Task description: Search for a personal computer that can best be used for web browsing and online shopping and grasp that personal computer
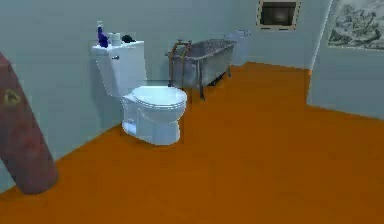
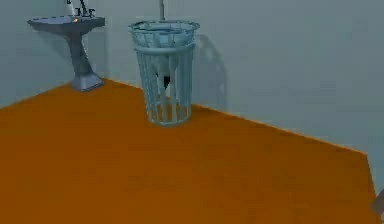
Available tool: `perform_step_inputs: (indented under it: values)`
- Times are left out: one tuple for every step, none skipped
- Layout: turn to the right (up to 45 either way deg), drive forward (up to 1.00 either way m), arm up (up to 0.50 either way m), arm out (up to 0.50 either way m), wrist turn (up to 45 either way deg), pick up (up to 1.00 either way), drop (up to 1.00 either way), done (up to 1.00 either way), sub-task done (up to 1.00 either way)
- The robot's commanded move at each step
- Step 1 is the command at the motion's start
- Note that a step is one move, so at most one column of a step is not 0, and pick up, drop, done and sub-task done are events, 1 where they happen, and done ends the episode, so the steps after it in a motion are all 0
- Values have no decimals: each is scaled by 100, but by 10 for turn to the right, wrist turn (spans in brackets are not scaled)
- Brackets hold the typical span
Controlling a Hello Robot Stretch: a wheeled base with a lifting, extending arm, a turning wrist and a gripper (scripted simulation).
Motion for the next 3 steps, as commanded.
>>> perform_step_inputs:
  values:
    - [-450,0,0,0,0,0,0,0,0]
    - [-450,0,0,0,0,0,0,0,0]
    - [-450,0,0,0,0,0,0,0,0]
